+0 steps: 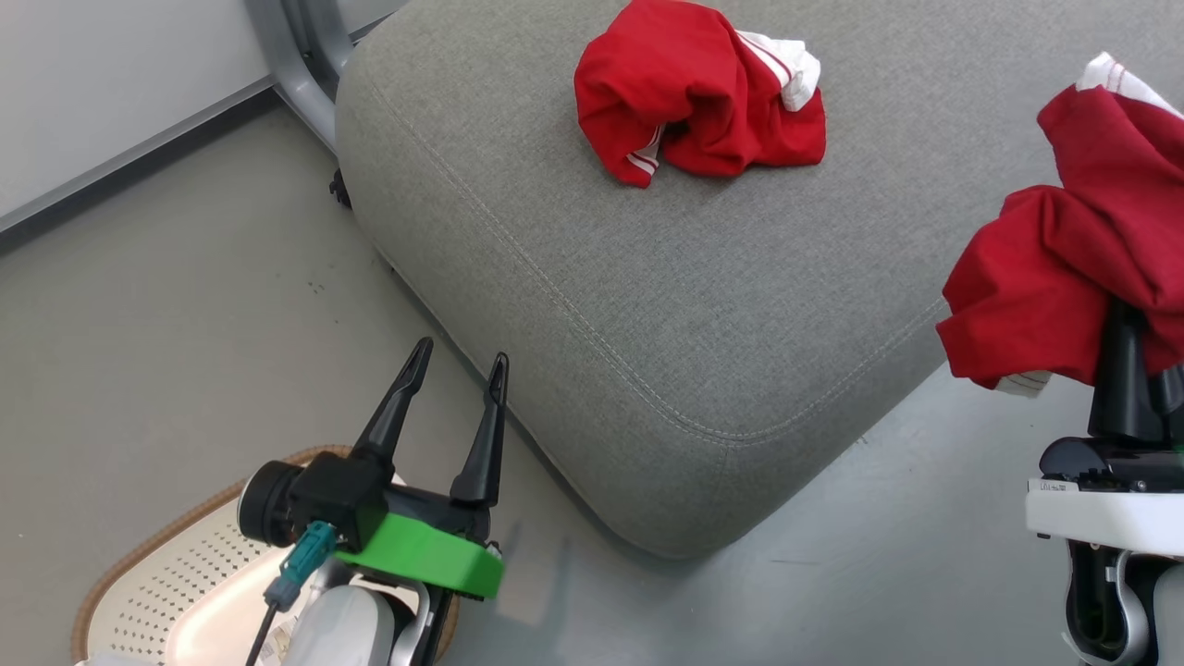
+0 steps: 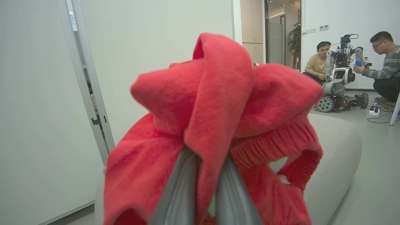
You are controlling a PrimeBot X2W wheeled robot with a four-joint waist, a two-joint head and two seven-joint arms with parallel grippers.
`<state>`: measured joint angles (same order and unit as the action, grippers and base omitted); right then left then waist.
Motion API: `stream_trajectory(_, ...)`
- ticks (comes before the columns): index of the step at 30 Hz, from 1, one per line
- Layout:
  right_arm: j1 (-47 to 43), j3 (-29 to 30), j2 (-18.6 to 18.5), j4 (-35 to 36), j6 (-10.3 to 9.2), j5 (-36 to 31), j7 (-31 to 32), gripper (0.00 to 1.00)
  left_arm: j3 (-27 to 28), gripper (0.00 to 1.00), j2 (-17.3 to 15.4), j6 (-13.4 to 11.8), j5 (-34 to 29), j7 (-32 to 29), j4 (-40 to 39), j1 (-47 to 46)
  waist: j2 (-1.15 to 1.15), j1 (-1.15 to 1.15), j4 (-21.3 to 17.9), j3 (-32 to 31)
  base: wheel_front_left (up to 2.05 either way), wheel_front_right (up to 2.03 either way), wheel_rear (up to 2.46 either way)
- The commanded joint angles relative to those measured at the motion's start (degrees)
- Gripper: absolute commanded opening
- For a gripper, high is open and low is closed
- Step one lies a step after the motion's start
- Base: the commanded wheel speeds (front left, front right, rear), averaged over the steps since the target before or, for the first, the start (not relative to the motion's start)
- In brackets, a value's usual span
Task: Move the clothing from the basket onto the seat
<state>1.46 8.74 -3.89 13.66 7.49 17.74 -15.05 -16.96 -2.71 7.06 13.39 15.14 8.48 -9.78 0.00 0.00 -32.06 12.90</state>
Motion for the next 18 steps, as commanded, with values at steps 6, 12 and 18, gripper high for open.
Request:
stream_trajectory(6, 1.41, 0.13, -0.96, 0.26, 0.0, -0.27, -0.19, 0.0, 1.05, 1.0, -0.36, 0.33, -1.27, -0.01, -0.3, 0.16, 0.0, 0.0, 0.11, 0.91, 0.0, 0.0, 0.0)
stream_trajectory(12, 6.62, 0.56, -4.93, -0.31, 0.0, 0.15, -0.19, 0.0, 1.8, 1.0, -0.36, 0.37, -2.66, -0.01, -1.26, 0.16, 0.0, 0.0, 0.35, 4.2, 0.0, 0.0, 0.0)
stream_trajectory(18, 18.23, 3.3, -10.54, -1.69, 0.0, 3.2, -0.18, 0.0, 1.9, 1.0, -0.36, 0.4, -6.29, -0.01, -2.68, -1.3, 0.0, 0.0, 0.74, 10.15, 0.0, 0.0, 0.0)
